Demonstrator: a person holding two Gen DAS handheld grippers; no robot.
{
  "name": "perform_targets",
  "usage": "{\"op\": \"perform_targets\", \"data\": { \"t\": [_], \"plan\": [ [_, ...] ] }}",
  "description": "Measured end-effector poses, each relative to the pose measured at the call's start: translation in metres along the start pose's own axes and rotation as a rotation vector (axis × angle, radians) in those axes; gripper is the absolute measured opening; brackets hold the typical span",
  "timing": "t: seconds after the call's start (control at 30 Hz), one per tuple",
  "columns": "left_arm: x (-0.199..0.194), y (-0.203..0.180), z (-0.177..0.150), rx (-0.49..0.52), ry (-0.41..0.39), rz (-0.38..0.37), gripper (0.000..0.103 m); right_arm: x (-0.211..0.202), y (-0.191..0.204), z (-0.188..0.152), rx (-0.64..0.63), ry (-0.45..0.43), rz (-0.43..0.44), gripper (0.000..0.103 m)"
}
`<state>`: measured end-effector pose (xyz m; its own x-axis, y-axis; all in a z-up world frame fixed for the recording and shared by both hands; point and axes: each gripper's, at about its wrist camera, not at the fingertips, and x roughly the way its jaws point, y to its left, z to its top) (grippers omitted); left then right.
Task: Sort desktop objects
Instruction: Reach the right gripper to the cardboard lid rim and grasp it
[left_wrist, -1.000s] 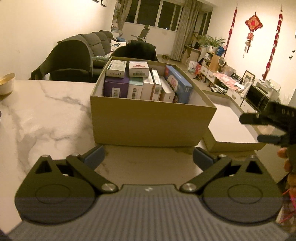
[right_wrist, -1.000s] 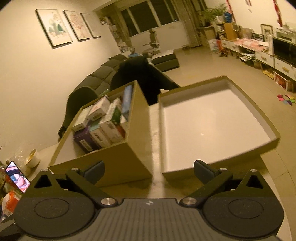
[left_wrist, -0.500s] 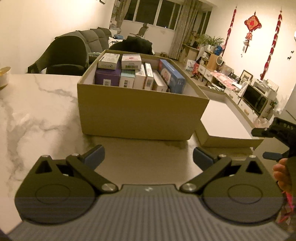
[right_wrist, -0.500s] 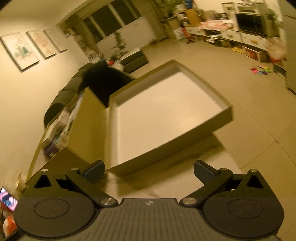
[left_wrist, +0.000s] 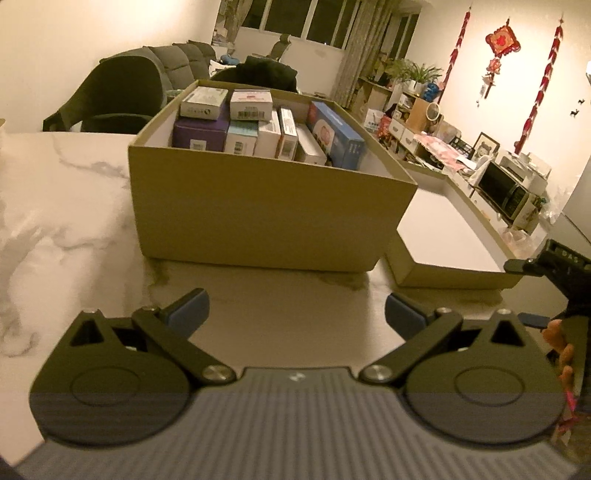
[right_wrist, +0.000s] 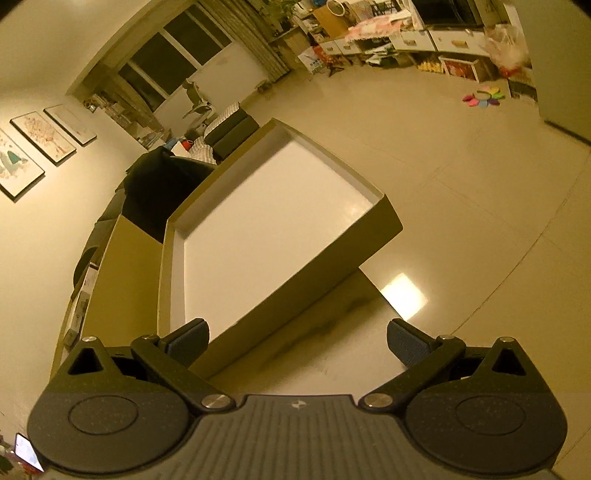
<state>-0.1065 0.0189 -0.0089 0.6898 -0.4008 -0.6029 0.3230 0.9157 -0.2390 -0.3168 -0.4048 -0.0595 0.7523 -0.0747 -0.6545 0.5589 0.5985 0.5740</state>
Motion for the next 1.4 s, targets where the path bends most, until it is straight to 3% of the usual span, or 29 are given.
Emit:
{"op": "perform_targets", "data": {
  "t": [0.2, 0.4, 0.73, 1.17, 1.4],
  "plan": [
    [0.009, -0.001, 0.001, -0.002, 0.018, -0.005, 0.103, 0.006, -0.009, 0.004, 0.028, -0.03, 0.006, 0.103],
    [0.016, -0.002, 0.003, -0.003, 0.034, -0.006, 0.103, 0.008, -0.029, 0.012, 0.152, -0.041, -0.011, 0.103],
    [0.028, -0.008, 0.004, -0.003, 0.068, -0.024, 0.103, 0.026, -0.056, 0.024, 0.267, 0.029, 0.033, 0.103],
    [0.044, -0.013, 0.006, 0.002, 0.106, -0.015, 0.103, 0.047, -0.074, 0.037, 0.334, 0.033, 0.071, 0.102],
    [0.052, -0.017, 0.006, 0.007, 0.123, -0.01, 0.103, 0.055, -0.078, 0.042, 0.329, 0.023, 0.073, 0.089]
  ]
}}
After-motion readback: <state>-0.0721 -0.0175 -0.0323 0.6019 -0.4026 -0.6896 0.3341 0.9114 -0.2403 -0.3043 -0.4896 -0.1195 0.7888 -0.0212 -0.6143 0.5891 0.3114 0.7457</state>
